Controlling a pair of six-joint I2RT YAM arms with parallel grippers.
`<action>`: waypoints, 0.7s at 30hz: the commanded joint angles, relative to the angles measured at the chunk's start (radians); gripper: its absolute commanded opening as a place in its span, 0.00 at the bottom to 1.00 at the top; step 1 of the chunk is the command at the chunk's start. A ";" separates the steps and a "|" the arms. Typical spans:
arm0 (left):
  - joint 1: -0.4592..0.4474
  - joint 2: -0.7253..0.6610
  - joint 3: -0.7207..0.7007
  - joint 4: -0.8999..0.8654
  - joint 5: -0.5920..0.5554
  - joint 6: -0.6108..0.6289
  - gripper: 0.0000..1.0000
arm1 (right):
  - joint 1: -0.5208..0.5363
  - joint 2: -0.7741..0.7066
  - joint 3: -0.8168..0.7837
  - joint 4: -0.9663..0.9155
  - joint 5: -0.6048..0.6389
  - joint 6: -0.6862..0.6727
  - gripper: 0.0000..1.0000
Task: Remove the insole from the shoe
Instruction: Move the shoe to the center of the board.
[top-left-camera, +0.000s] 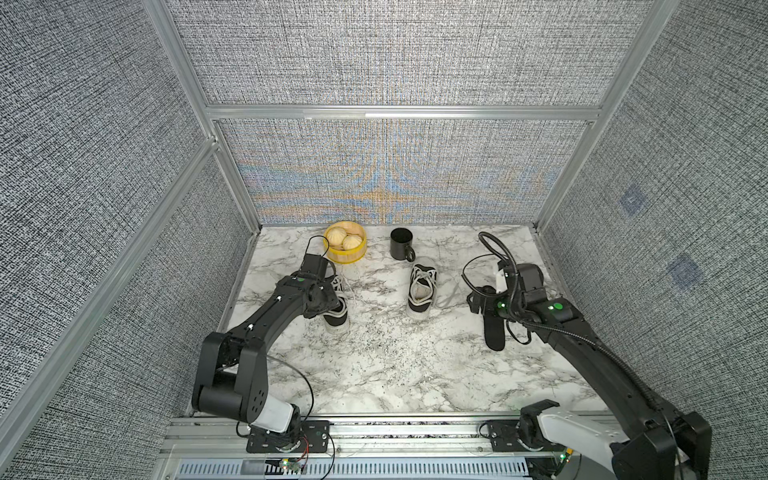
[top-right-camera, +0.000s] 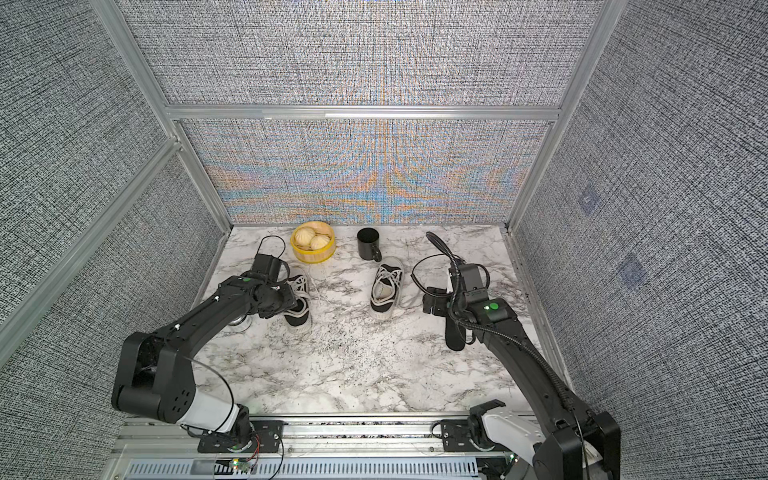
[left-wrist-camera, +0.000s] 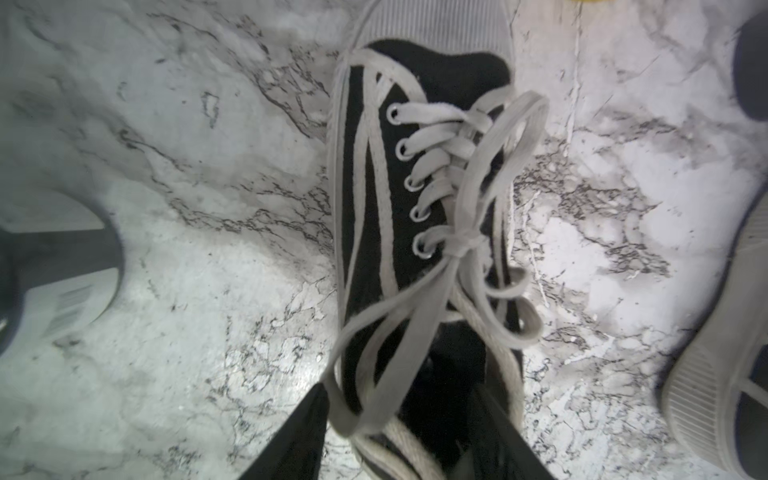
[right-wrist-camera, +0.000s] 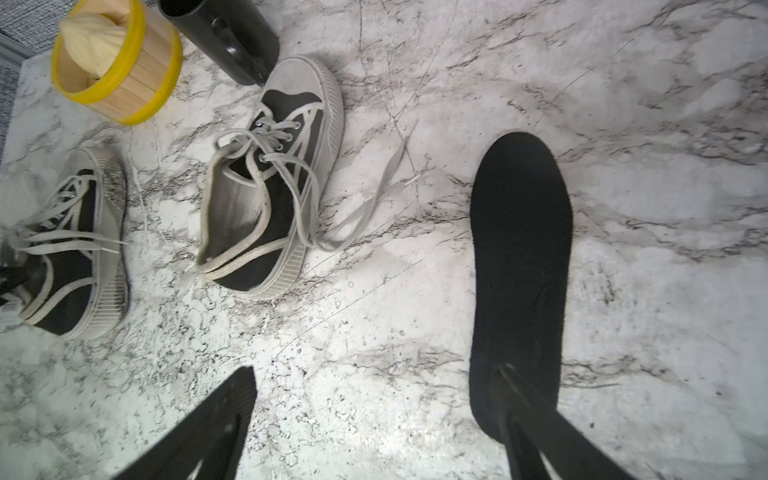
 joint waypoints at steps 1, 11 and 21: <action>0.003 0.057 0.037 -0.033 0.027 0.050 0.50 | 0.015 0.004 0.013 0.052 -0.020 0.040 0.90; 0.002 0.102 0.013 -0.015 0.033 0.110 0.08 | 0.035 0.028 0.040 0.068 -0.043 0.045 0.84; -0.076 -0.016 -0.121 0.021 0.195 0.209 0.00 | 0.239 0.142 0.034 0.242 -0.149 0.071 0.79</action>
